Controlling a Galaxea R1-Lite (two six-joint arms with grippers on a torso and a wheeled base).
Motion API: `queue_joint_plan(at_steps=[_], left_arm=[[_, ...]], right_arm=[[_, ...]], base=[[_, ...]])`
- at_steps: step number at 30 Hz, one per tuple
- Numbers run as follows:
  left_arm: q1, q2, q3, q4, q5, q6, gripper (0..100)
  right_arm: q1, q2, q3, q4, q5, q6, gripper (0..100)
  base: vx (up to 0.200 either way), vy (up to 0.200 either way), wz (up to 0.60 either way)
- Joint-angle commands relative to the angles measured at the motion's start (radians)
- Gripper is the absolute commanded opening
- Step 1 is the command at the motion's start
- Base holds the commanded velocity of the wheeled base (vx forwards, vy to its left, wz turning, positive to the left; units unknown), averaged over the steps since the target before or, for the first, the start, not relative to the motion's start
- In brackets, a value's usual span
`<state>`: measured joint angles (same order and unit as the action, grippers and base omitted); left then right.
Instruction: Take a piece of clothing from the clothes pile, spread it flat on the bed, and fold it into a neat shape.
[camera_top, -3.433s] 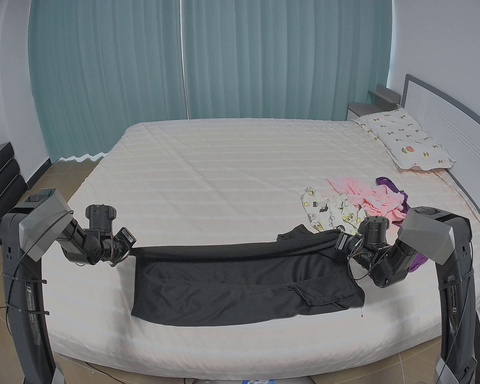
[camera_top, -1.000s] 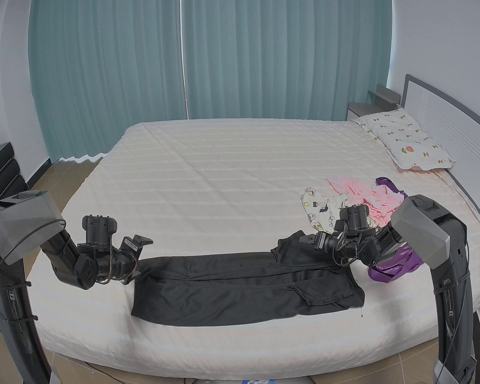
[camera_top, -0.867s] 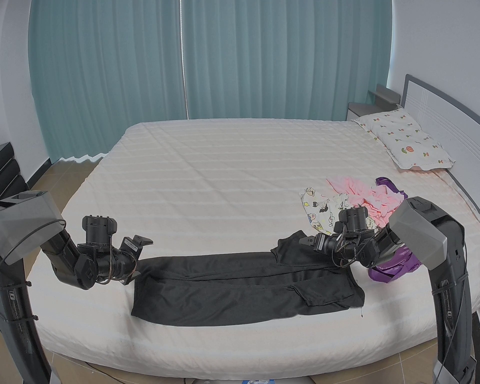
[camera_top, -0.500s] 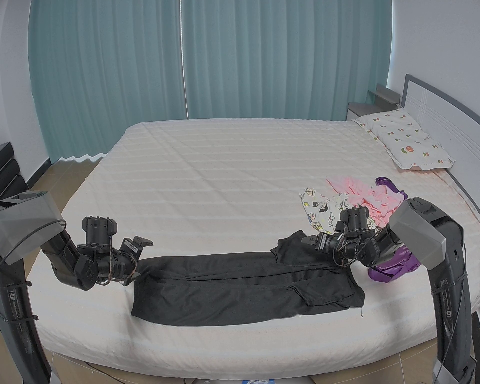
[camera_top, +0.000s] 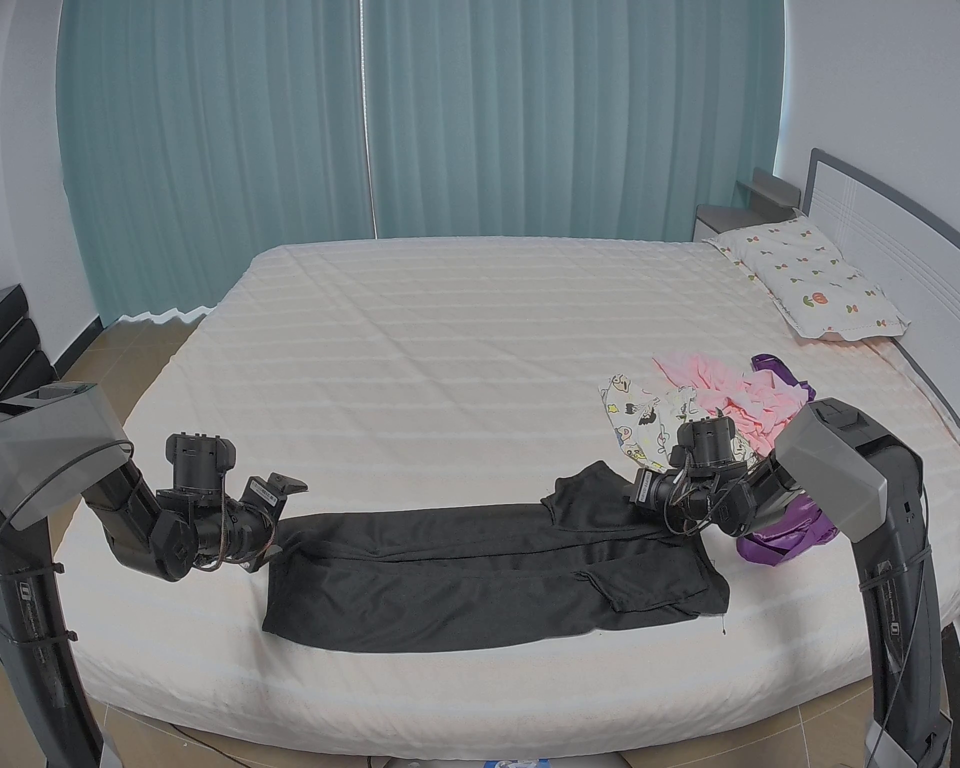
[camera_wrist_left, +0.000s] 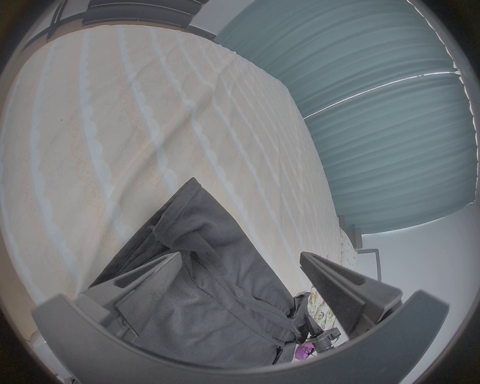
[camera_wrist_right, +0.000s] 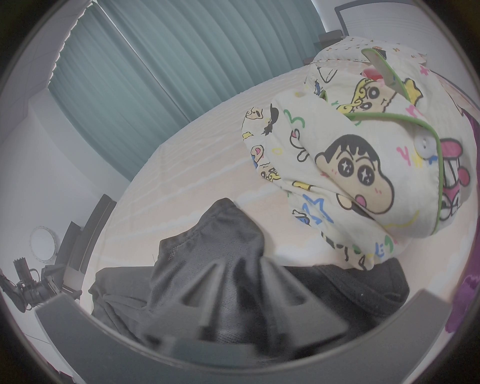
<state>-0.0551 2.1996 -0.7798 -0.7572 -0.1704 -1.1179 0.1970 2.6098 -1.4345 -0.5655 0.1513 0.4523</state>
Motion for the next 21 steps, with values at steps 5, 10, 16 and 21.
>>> queue_joint_plan(at_steps=[5,10,16,21], left_arm=[[-0.003,0.003,0.001,-0.001,0.000,0.001,100],[-0.003,0.002,0.002,-0.001,0.000,0.001,100],[-0.003,0.002,0.004,-0.001,0.000,0.001,100],[-0.003,0.003,0.002,-0.001,0.000,0.001,100]], right_arm=[[-0.007,-0.073,0.085,-0.005,0.002,0.006,0],[-0.018,-0.139,0.169,-0.011,0.013,0.006,0],[-0.024,-0.194,0.235,-0.011,0.024,0.008,0],[-0.019,-0.221,0.310,-0.011,0.042,-0.003,0]], base=[[0.000,0.000,0.00],[0.000,0.000,0.00],[0.000,0.000,0.00],[0.000,0.000,0.00]])
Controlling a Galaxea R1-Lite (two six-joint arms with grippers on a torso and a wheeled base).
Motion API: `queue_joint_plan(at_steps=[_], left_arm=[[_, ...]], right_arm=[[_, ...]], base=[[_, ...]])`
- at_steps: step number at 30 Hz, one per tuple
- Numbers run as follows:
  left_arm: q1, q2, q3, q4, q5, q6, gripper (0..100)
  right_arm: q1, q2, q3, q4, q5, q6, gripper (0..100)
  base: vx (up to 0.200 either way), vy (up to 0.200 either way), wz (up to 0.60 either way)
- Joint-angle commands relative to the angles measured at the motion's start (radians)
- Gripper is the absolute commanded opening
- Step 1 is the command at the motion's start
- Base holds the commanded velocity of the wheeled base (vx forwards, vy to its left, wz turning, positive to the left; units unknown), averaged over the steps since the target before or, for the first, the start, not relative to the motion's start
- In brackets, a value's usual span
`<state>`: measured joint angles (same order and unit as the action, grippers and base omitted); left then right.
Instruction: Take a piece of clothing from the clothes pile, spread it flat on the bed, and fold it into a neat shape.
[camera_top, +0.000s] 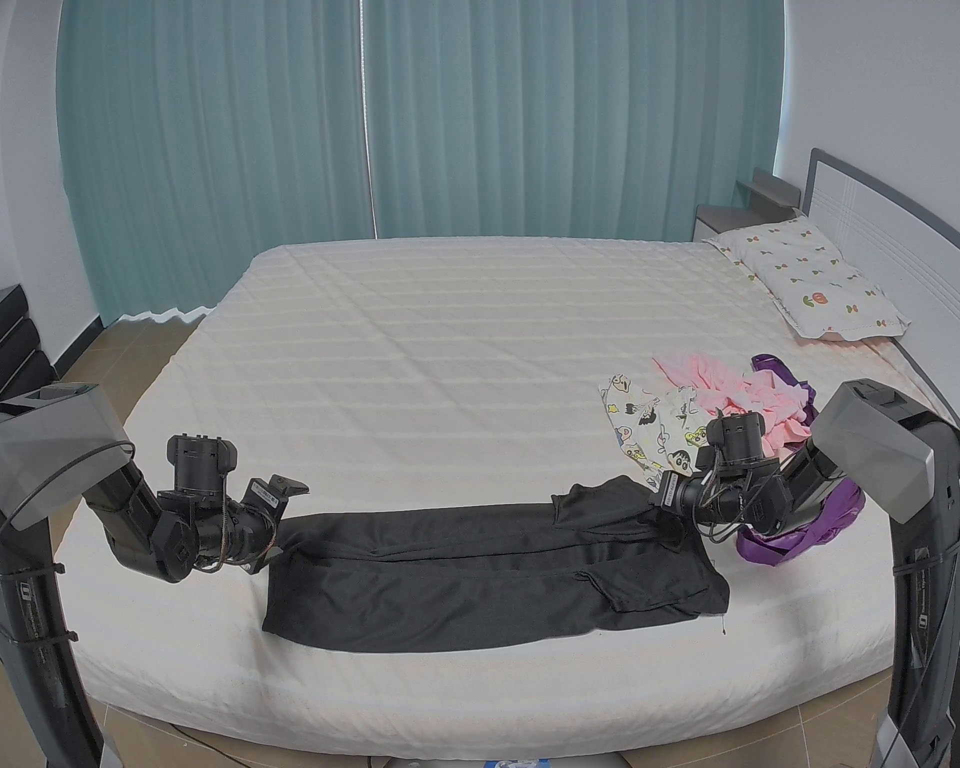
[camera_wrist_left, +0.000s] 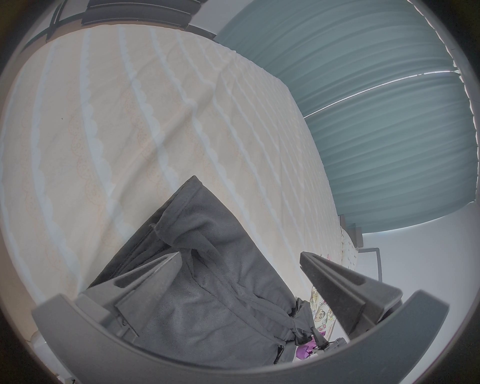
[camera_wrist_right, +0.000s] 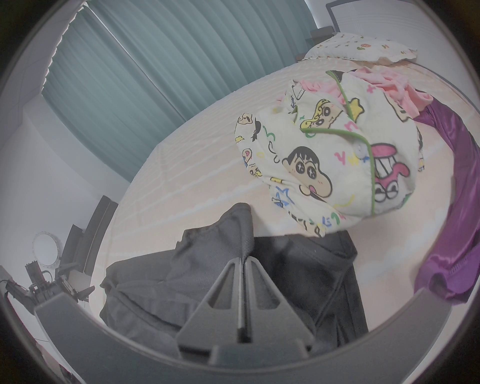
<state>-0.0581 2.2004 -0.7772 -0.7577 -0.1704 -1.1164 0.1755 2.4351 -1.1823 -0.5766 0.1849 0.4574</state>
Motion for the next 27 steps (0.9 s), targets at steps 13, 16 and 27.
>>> queue_joint_plan(at_steps=[13,16,27], left_arm=[[0.000,0.001,0.013,0.000,0.003,0.013,100],[0.000,-0.001,0.021,0.000,0.003,0.021,100],[0.000,-0.010,0.039,0.003,0.011,0.021,100]], right_arm=[[0.001,-0.131,0.175,0.003,0.051,-0.016,0],[0.001,-0.133,0.196,0.011,0.051,-0.033,0],[-0.002,-0.122,0.213,0.001,0.039,-0.052,100]], base=[[0.000,0.000,0.00],[0.000,0.000,0.00],[0.000,0.000,0.00]])
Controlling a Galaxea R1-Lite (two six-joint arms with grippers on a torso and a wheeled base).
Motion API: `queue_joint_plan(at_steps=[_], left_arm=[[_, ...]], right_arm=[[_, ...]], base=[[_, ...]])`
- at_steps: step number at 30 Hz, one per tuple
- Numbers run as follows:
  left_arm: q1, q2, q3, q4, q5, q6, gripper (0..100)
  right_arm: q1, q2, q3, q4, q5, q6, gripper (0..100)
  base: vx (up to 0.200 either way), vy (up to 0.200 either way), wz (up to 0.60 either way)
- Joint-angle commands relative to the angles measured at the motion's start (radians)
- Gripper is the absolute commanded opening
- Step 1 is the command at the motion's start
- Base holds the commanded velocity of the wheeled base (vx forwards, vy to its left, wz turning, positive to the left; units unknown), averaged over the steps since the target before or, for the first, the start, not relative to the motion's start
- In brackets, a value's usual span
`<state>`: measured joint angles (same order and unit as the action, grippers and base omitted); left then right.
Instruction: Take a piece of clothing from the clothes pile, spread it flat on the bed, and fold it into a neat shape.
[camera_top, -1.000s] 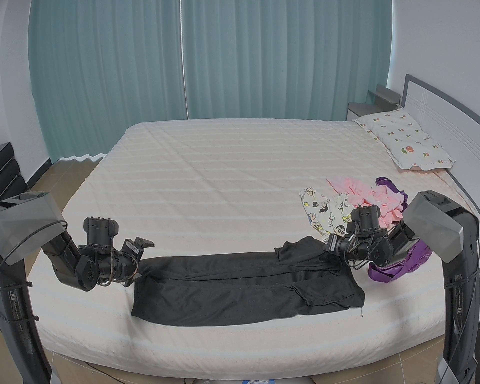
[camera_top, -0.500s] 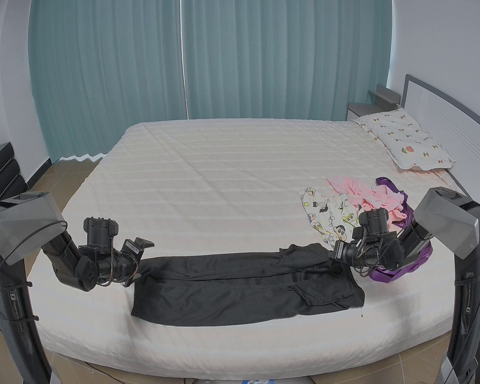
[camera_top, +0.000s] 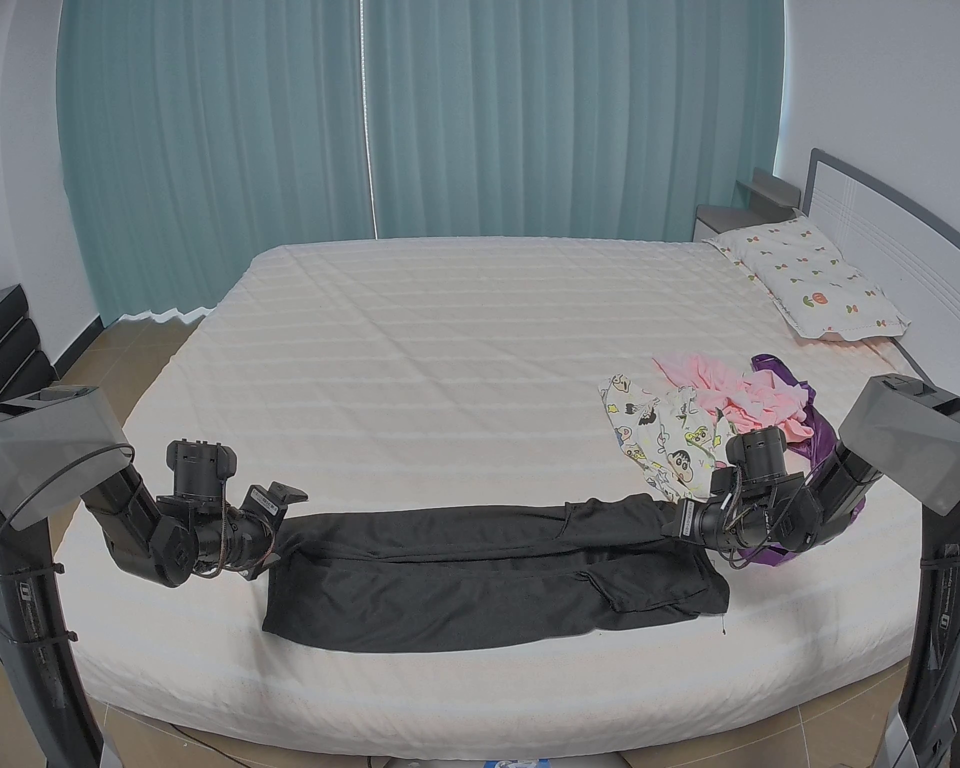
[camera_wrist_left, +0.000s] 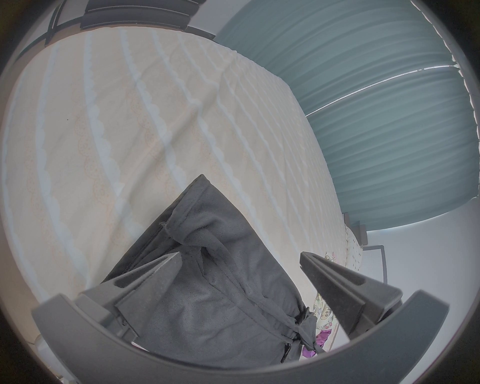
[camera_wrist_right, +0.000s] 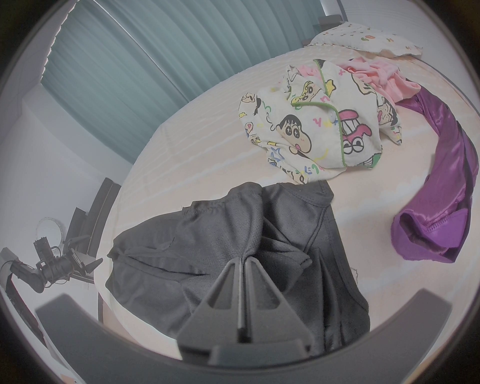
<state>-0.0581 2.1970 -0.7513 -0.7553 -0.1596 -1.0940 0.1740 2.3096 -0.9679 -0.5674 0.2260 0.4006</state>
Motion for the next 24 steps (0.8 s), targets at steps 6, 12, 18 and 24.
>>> queue_joint_plan(at_steps=[6,12,18,24], left_arm=[[-0.019,-0.006,0.035,0.002,0.031,-0.001,100],[-0.035,-0.006,0.023,0.017,0.086,-0.003,100],[-0.066,0.004,0.007,0.056,0.178,0.000,100],[-0.068,0.033,-0.039,0.122,0.203,0.011,100]], right_arm=[[0.010,-0.047,0.023,-0.009,-0.016,0.056,100],[0.116,-0.113,0.051,-0.011,-0.204,0.399,100],[0.165,-0.104,0.077,-0.011,-0.246,0.561,100],[0.147,-0.090,0.117,-0.037,-0.244,0.570,100]], base=[[0.000,0.000,0.00],[0.000,0.000,0.00],[0.000,0.000,0.00],[0.000,0.000,0.00]])
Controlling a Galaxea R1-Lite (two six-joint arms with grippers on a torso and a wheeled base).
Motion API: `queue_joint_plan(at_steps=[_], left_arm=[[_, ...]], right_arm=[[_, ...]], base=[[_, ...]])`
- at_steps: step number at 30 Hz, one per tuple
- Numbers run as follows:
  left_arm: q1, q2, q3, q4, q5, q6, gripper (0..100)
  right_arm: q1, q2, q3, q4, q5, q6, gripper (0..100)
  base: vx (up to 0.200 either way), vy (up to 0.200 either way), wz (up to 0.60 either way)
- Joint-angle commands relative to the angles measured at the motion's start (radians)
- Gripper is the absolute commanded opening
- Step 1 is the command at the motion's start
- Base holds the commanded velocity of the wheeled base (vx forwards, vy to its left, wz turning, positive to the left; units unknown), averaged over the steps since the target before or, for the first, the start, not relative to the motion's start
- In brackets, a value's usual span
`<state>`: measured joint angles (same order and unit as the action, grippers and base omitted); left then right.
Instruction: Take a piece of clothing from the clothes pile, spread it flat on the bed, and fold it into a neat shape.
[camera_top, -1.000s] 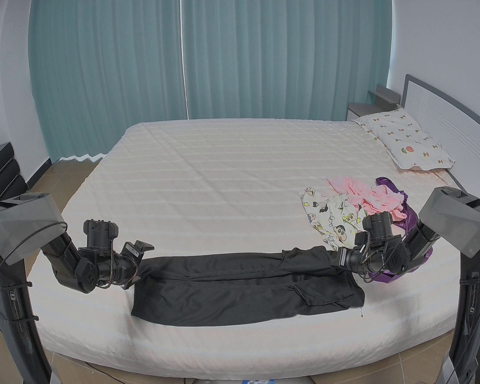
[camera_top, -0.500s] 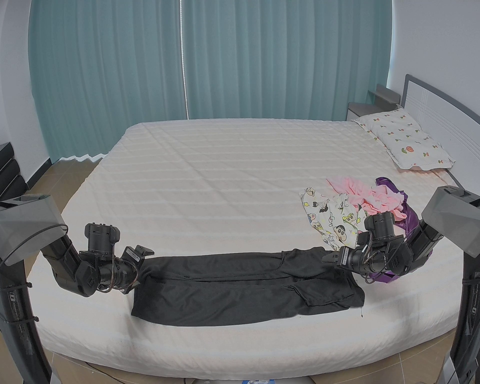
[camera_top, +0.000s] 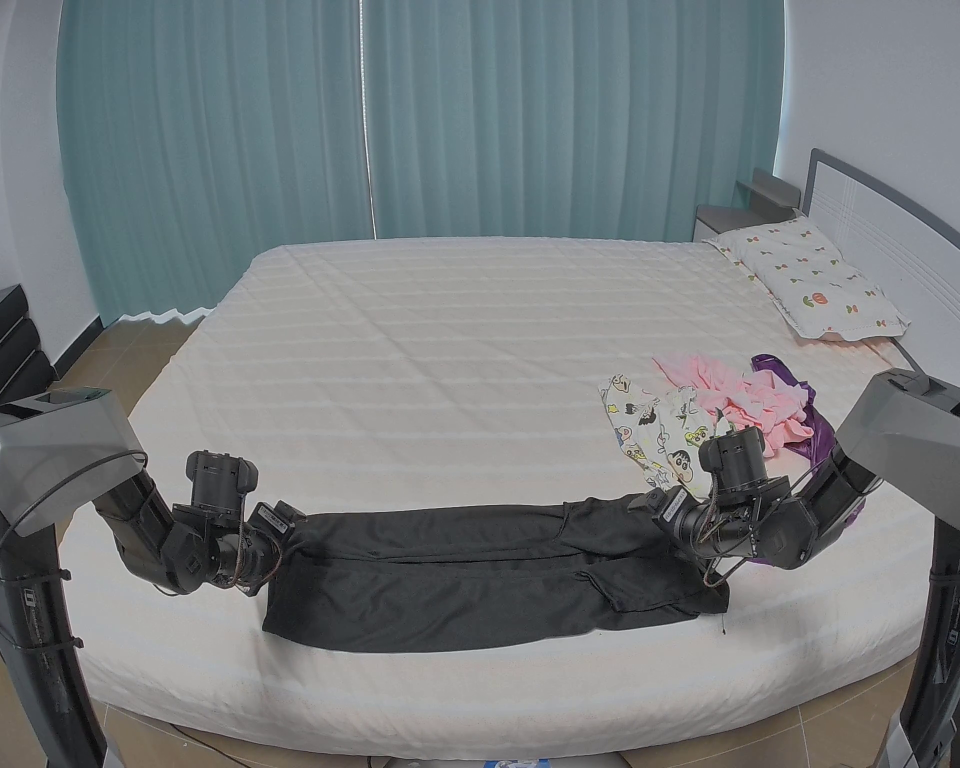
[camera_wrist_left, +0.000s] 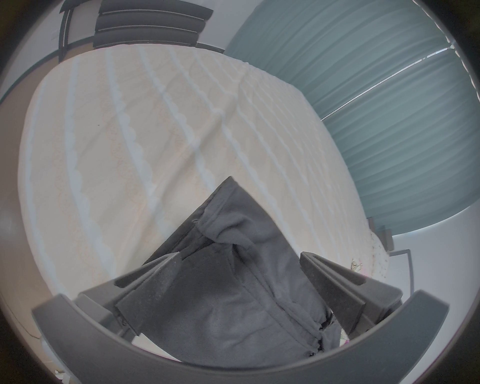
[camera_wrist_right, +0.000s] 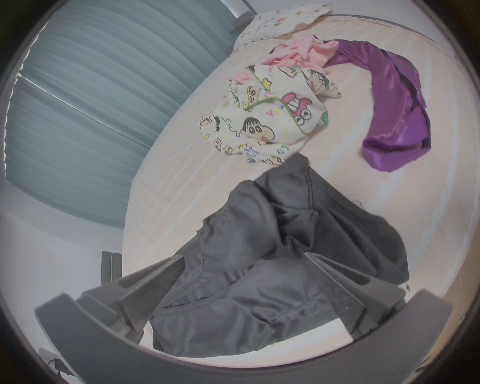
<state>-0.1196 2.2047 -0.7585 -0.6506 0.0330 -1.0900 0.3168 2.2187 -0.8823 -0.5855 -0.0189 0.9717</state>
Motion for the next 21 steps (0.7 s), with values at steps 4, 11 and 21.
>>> queue_joint_plan(at_steps=[4,11,21], left_arm=[[-0.008,0.072,-0.059,0.022,0.059,0.010,100],[-0.009,0.119,-0.111,0.025,0.096,0.045,0],[-0.014,0.121,-0.114,0.022,0.151,0.059,0]], right_arm=[[0.004,0.018,0.043,-0.077,0.002,0.001,100],[0.001,0.016,0.071,-0.105,0.002,0.001,100],[0.002,0.025,0.063,-0.097,-0.007,0.058,100]], base=[[0.000,0.000,0.00],[0.000,0.000,0.00],[0.000,0.000,0.00]])
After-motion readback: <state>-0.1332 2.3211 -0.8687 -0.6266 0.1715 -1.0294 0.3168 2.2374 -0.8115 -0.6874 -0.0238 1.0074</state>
